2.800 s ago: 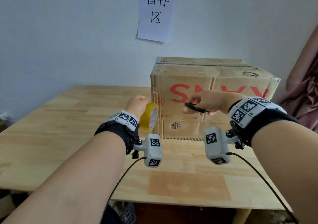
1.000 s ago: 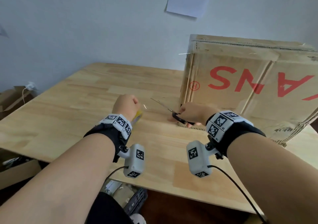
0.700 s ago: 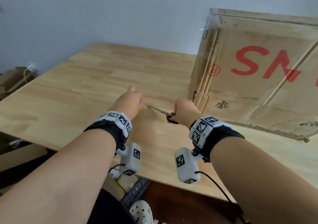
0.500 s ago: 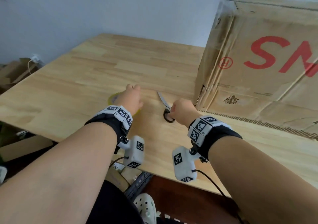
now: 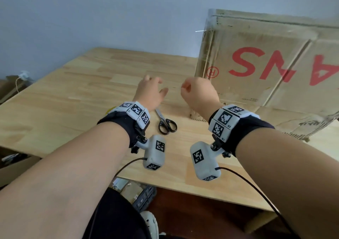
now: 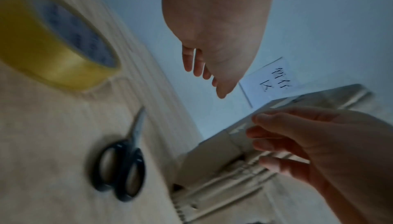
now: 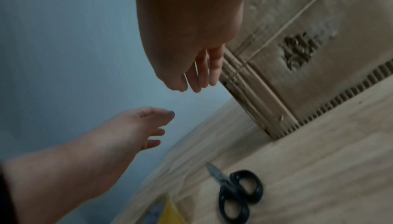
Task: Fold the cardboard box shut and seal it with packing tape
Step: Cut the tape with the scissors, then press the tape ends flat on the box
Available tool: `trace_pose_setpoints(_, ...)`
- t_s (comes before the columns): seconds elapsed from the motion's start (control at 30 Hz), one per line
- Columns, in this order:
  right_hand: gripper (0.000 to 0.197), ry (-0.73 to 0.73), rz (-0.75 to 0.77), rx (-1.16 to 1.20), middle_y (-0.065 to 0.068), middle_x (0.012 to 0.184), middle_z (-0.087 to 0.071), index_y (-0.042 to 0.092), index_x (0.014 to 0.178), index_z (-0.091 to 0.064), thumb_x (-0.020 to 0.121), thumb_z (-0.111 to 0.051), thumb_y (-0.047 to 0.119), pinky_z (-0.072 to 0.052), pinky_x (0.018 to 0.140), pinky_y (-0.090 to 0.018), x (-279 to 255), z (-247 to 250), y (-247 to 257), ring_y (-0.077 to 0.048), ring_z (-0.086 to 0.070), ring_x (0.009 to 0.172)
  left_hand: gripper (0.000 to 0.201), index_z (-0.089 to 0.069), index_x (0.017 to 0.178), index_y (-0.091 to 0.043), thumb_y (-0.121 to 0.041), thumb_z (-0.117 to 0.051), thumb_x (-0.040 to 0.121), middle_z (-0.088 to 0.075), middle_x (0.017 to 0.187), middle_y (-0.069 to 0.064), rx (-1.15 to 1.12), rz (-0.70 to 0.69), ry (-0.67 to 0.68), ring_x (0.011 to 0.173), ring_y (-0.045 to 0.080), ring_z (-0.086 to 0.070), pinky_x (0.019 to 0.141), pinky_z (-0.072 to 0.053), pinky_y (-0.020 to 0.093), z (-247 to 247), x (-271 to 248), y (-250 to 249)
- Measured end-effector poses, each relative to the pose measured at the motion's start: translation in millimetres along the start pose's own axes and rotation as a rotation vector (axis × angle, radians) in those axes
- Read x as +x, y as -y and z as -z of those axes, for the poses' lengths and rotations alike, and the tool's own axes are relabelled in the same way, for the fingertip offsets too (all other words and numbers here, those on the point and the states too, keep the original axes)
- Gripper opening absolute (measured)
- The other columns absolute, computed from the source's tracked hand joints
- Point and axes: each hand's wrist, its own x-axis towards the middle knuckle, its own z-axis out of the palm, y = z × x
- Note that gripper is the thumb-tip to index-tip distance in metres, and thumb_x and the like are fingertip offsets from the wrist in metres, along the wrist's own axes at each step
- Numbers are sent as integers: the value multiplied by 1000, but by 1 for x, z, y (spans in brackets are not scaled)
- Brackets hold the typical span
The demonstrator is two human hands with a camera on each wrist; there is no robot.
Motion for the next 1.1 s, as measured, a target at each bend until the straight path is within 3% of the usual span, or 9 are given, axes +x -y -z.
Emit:
trace_pose_setpoints(0.17, 21, -436, 164, -44, -1, 81, -60, 11, 95, -64, 89, -45, 19, -47, 62, -32, -11, 53, -9, -21, -56, 75, 55, -42, 136, -7, -36, -56, 93, -45, 140, 10, -274, -3, 44, 127, 23, -45, 104, -34, 30, 4, 5, -51)
trace_pose_setpoints(0.27, 42, -629, 181, -191, -14, 106, -56, 8, 112, -60, 79, -36, 18, -40, 83, -42, -7, 82, -19, -34, -52, 96, 67, -33, 143, -7, -37, -60, 90, -38, 147, 9, -419, 42, 139, 133, 23, -38, 106, -31, 30, 2, 6, -73)
trace_pose_setpoints(0.37, 67, -426, -20, -359, -18, 148, -27, 19, 145, -31, 79, -43, 18, -10, 113, -51, -2, 110, -28, -37, -25, 137, 84, -21, 149, -6, -39, -65, 86, -29, 153, 12, -484, 25, 207, 138, 26, -33, 111, -29, 37, -3, 9, -88)
trace_pose_setpoints(0.43, 75, -302, -135, -472, -15, 158, -4, 28, 151, -12, 85, -45, 21, 3, 114, -57, 1, 120, -33, -36, -2, 146, 88, -20, 149, -7, -37, -69, 83, -29, 153, 9, -560, 13, 246, 139, 25, -33, 112, -28, 38, -5, 12, -95)
trace_pose_setpoints(0.63, 83, -107, -208, -257, -3, 158, 1, 38, 149, -9, 82, -57, 43, -9, 105, -74, -3, 126, -46, -37, 20, 143, 52, -50, 134, -15, -16, -67, 85, -49, 142, 1, -691, -17, 241, 132, 15, -42, 111, -26, 36, -15, 2, -108)
trace_pose_setpoints(0.8, 67, -119, -113, -95, -1, 153, -19, 31, 144, -29, 83, -55, 43, -13, 112, -64, -12, 153, -68, -29, 4, 145, 69, -36, 144, -8, -11, -68, 83, -43, 146, 4, -746, 18, 246, 135, 18, -40, 112, -29, 34, -28, -24, -124)
trace_pose_setpoints(0.9, 53, -176, -58, -57, -8, 142, -37, 21, 135, -44, 91, -47, 51, -21, 113, -47, -23, 168, -76, -30, -20, 139, 51, -49, 135, -9, -11, -63, 86, -53, 137, 3, -705, -20, 227, 128, 17, -48, 110, -37, 40, -35, -45, -136)
trace_pose_setpoints(1.03, 88, -142, -108, -135, -12, 130, -47, 16, 127, -47, 75, -28, 85, -35, 105, -46, -33, 179, -65, -31, -38, 124, 19, -61, 94, -7, -13, -48, 82, -66, 92, 11, -634, -118, 210, 89, 32, -61, 88, -49, 53, -40, -69, -157)
trace_pose_setpoints(1.1, 102, -90, -113, -232, -15, 132, -47, 16, 130, -46, 67, -23, 93, -35, 105, -49, -35, 178, -53, -34, -38, 125, 35, -60, 110, -12, -14, -44, 79, -66, 109, 4, -597, -172, 275, 101, 22, -60, 98, -46, 49, -40, -79, -169)
